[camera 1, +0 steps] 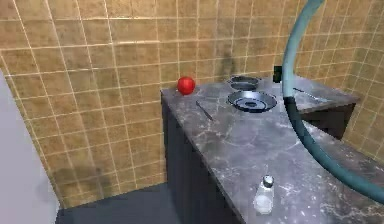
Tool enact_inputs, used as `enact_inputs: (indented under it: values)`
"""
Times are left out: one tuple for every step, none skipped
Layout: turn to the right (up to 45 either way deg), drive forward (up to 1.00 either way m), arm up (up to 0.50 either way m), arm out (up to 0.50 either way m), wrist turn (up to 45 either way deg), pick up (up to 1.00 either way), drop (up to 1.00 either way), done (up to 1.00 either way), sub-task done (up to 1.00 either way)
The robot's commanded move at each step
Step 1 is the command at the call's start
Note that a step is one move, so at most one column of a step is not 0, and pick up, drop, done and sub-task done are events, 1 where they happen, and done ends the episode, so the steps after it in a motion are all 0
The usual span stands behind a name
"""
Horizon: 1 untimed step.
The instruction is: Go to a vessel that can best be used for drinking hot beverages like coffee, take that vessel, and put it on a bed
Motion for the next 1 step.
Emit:
enact_inputs:
  values:
    - [-33.0, 0.0, 0.0, 0.0, 0.0, 0.0, 0.0, 0.0, 0.0]
